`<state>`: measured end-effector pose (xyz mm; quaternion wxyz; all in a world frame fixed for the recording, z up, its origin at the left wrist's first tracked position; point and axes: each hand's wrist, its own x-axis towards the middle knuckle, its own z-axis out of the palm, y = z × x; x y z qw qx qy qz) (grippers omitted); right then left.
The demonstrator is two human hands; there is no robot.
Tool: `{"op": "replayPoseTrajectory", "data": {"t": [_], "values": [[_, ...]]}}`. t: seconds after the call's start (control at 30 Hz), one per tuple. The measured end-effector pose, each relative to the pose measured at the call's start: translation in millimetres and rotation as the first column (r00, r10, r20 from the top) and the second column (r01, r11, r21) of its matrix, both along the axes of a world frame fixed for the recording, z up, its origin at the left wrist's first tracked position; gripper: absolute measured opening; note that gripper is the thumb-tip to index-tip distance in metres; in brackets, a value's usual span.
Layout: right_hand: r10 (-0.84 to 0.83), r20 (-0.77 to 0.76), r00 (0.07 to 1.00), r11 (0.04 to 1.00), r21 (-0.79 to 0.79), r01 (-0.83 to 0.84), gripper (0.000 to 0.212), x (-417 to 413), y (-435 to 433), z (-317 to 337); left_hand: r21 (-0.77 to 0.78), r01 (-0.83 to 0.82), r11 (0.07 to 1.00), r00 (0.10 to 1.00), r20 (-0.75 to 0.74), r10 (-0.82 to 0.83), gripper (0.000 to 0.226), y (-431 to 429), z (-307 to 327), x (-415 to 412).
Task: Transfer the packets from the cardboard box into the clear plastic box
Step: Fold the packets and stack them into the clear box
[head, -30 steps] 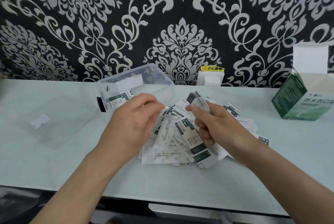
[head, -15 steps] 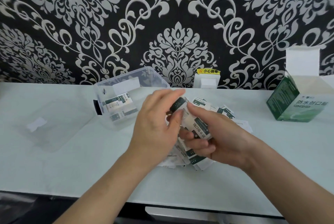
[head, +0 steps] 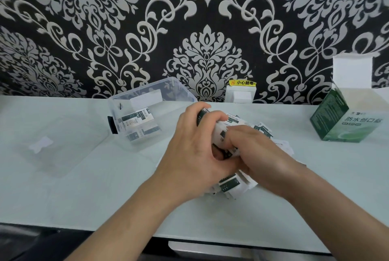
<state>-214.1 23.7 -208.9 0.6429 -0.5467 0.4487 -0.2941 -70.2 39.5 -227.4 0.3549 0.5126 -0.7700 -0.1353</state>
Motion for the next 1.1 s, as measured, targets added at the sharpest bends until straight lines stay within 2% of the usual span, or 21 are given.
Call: {"op": "replayPoseTrajectory", "data": {"t": [0.07, 0.13, 0.17, 0.23, 0.33, 0.4, 0.5, 0.57, 0.63, 0.7, 0.77, 0.8, 0.83, 0.87, 0.93, 1.0, 1.1], "values": [[0.014, 0.006, 1.0, 1.0, 0.01, -0.014, 0.034, -3.0, -3.7, 1.5, 0.122, 0.061, 0.991, 0.995, -0.09, -0.05, 0.061, -2.0, 8.9, 8.1], [0.1, 0.106, 0.989, 0.983, 0.14, -0.115, 0.023, -8.6, -9.3, 1.6, 0.189, 0.127, 0.974, 0.971, -0.225, -0.083, 0.038, -5.5, 17.3, 16.9], [0.166, 0.174, 0.971, 0.957, 0.209, -0.201, 0.016, -10.7, -11.9, 1.0, 0.182, 0.136, 0.974, 0.955, -0.287, -0.08, 0.025, -6.8, 20.0, 19.9], [0.274, 0.316, 0.908, 0.884, 0.289, -0.367, 0.011, -10.8, -14.6, -1.5, 0.13, 0.111, 0.985, 0.927, -0.37, -0.055, 0.015, -7.8, 20.5, 21.2], [0.341, 0.482, 0.807, 0.789, 0.321, -0.524, 0.021, -8.6, -15.0, -9.0, 0.084, 0.145, 0.986, 0.893, -0.441, -0.093, 0.015, -3.7, 17.9, 16.3], [0.31, 0.591, 0.745, 0.746, 0.334, -0.576, 0.014, -7.9, -15.3, -13.9, 0.049, 0.148, 0.988, 0.874, -0.474, -0.107, 0.017, -2.3, 16.3, 14.4], [0.228, 0.697, 0.68, 0.704, 0.365, -0.609, 0.012, -4.4, -13.6, -22.9, 0.059, 0.054, 0.997, 0.858, -0.514, -0.016, 0.017, -3.6, 15.3, 12.7], [0.163, 0.704, 0.692, 0.72, 0.394, -0.571, 0.012, -0.1, -9.6, -23.5, 0.092, -0.02, 0.996, 0.876, -0.479, 0.062, 0.022, -5.7, 15.4, 13.3], [0.105, 0.626, 0.773, 0.786, 0.423, -0.45, 0.022, 3.1, -6.2, -18.2, 0.152, -0.072, 0.986, 0.89, -0.436, 0.132, 0.026, -8.4, 16.6, 16.8], [0.068, 0.43, 0.9, 0.895, 0.372, -0.246, 0.027, 3.4, -1.7, -9.3, 0.204, -0.129, 0.97, 0.898, -0.391, 0.201, 0.029, -11.5, 18.6, 21.3], [0.076, 0.18, 0.981, 0.978, 0.179, -0.109, 0.02, 3.3, 1.9, -1.0, 0.234, -0.182, 0.955, 0.906, -0.337, 0.255, 0.028, -14.2, 20.2, 25.0], [0.082, 0.023, 0.996, 0.996, 0.017, -0.082, 0.021, 3.6, 3.4, 1.5, 0.238, -0.203, 0.95, 0.911, -0.308, 0.272, 0.028, -15.3, 20.6, 26.2], [0.059, -0.164, 0.985, 0.98, -0.178, -0.088, 0.025, 3.8, 5.5, 3.4, 0.235, -0.223, 0.946, 0.918, -0.276, 0.285, 0.028, -15.8, 20.5, 26.8], [0.004, -0.339, 0.941, 0.923, -0.362, -0.134, 0.029, 4.3, 8.1, 4.9, 0.229, -0.238, 0.944, 0.925, -0.242, 0.292, 0.028, -16.2, 20.2, 26.8], [-0.135, -0.55, 0.824, 0.787, -0.565, -0.248, 0.029, 7.3, 13.8, 8.3, 0.237, -0.245, 0.94, 0.936, -0.194, 0.293, 0.027, -15.9, 20.0, 24.6], [-0.198, -0.626, 0.754, 0.705, -0.626, -0.334, 0.027, 11.5, 19.2, 11.7, 0.282, -0.23, 0.932, 0.933, -0.208, 0.293, 0.028, -16.1, 20.4, 21.3], [-0.211, -0.653, 0.727, 0.684, -0.63, -0.367, 0.024, 12.7, 20.1, 12.9, 0.409, -0.158, 0.899, 0.878, -0.359, 0.318, 0.027, -16.6, 21.0, 18.7]]}}
